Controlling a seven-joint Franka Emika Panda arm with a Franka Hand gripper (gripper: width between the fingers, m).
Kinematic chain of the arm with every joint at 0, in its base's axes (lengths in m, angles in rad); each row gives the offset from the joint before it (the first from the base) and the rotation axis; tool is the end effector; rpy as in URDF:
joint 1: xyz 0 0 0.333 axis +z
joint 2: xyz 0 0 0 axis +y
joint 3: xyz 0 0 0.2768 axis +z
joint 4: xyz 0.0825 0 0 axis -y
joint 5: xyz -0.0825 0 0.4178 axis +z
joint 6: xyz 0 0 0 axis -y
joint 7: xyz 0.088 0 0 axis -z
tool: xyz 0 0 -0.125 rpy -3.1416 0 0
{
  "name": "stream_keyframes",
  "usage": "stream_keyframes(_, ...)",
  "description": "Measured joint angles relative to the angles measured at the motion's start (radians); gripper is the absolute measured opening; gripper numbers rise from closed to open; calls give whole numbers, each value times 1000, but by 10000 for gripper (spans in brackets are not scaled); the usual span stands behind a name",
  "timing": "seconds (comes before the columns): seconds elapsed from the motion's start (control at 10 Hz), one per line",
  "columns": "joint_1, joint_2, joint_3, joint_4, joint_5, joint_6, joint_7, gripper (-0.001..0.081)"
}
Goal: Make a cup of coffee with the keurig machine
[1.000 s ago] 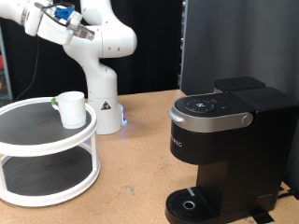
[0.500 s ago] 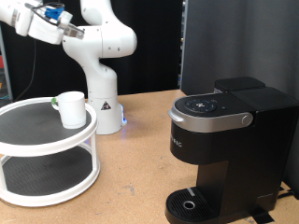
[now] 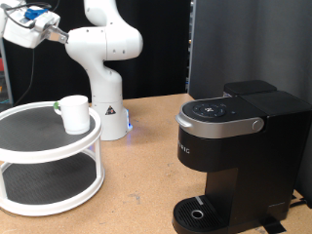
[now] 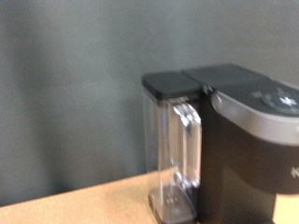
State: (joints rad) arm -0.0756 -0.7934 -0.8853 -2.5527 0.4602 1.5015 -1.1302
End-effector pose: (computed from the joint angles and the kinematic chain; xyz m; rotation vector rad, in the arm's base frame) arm 0.2716 -0.2396 0.4046 -2.0168 -0.4256 -0.6489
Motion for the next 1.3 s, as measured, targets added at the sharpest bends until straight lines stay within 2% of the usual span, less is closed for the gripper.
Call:
stream_keyframes(0.4, 11, 93, -5, 36, -6, 32, 4, 6)
stream_keyframes(0.6, 20, 113, -15, 52, -6, 32, -7, 6)
stream_keyframes(0.8, 47, 117, -43, 70, -6, 4, -37, 6)
stream_keyframes(1.0, 42, 117, -42, 58, -6, 30, -30, 6)
stream_keyframes(1.3, 34, 118, -43, 10, -17, 124, -30, 6)
